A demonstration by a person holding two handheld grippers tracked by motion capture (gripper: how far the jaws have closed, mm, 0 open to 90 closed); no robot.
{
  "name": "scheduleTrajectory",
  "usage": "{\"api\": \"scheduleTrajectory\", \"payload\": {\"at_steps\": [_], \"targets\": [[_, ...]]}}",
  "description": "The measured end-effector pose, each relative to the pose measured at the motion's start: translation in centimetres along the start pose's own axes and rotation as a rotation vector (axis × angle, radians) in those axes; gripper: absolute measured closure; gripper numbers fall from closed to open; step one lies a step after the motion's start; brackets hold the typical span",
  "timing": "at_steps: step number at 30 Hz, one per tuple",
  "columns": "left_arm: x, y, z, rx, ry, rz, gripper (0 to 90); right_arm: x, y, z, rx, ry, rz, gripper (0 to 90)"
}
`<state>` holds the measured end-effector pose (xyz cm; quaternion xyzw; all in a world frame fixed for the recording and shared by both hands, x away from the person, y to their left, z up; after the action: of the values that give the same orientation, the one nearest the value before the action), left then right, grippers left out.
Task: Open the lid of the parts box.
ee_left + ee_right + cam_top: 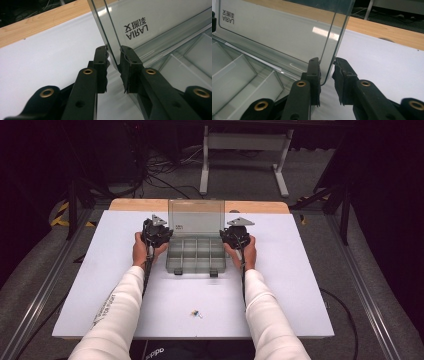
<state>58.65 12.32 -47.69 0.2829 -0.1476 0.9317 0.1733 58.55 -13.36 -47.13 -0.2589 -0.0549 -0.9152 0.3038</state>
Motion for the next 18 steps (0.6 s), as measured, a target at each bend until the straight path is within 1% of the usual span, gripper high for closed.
{"api": "scheduleTrajectory", "payload": {"at_steps": [2,4,5,7,9,12,14,18], "targets": [[0.1,-0.1,0.0,-0.009,-0.003,0.007,74.3,0.1,-0.1,0.0,-0.002,0.0,0.002,75.7],[0.2,-0.1,0.1,-0.016,0.002,0.001,72.8,0.3,-0.2,0.0,0.003,-0.002,0.007,77.7],[0.3,-0.1,0.1,-0.028,0.01,0.003,72.3,0.3,-0.3,0.0,0.006,0.001,0.008,77.7],[0.6,-0.2,0.2,-0.023,0.025,-0.001,73.3,0.4,-0.4,0.0,0.013,-0.002,0.004,77.6],[0.8,-0.3,0.3,-0.029,0.025,-0.002,73.2,0.6,-0.5,0.0,0.017,-0.006,0.006,77.7],[1.1,-0.4,0.4,-0.03,0.034,-0.008,73.4,0.9,-0.6,0.2,0.036,-0.009,0.005,77.7],[1.4,-0.4,0.4,-0.042,0.039,-0.004,73.3,1.1,-0.6,0.2,0.038,-0.009,0.003,77.7],[2.2,-0.6,0.3,-0.062,0.044,-0.014,73.1,1.6,-0.6,0.2,0.052,-0.01,0.004,77.5]]}}
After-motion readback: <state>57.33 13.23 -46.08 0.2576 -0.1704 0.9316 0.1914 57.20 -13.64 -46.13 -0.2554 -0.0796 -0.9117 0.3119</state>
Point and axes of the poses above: each handheld gripper's, and its own axes: x roughly backward along the jaws, z roughly out of its top, y roughly to its right, the point moved 6 cm from there along -x, roughly forward along the jaws, and after that the axes turned 10 degrees about z, right-handed, at the moved point
